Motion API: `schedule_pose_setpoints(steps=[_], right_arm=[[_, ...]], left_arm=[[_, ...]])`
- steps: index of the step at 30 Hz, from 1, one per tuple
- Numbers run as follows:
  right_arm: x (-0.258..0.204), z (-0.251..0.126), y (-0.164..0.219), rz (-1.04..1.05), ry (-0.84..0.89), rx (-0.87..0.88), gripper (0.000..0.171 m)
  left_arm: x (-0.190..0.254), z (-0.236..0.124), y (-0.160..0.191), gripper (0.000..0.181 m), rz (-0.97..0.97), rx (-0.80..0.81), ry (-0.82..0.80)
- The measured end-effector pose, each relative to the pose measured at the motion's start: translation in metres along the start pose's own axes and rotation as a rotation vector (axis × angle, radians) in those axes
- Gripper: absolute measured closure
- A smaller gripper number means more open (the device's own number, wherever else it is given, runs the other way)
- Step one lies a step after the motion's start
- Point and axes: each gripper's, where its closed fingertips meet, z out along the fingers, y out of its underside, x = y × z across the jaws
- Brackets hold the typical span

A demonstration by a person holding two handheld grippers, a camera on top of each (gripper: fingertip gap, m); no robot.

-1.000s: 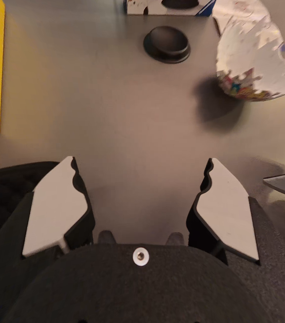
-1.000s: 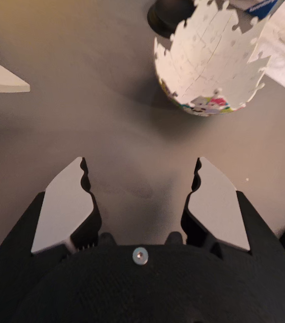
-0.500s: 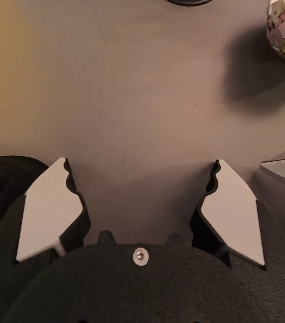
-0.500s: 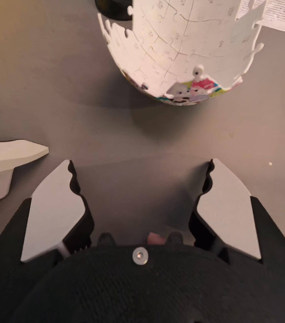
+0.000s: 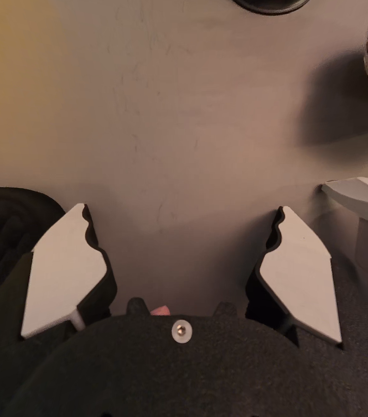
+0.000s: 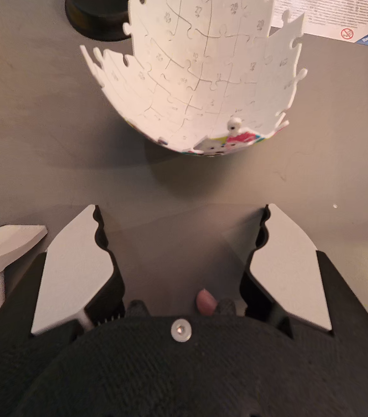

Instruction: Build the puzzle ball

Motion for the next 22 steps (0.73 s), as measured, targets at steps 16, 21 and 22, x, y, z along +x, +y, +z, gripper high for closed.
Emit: schedule_pose_setpoints(steps=[16, 21, 22], right_arm=[[-0.001, 0.0, 0.0, 0.005, -0.002, 0.001, 0.04], [-0.003, 0.004, -0.003, 0.057, 0.052, -0.009, 0.034], [-0.003, 0.004, -0.003, 0.058, 0.051, -0.01, 0.033]], left_arm=[[0.005, -0.006, 0.007, 0.036, -0.046, 0.0, -0.041], [0.003, 0.0, -0.001, 0.036, -0.091, 0.002, -0.084], [0.001, 0.003, -0.004, 0.036, -0.097, 0.003, -0.09]])
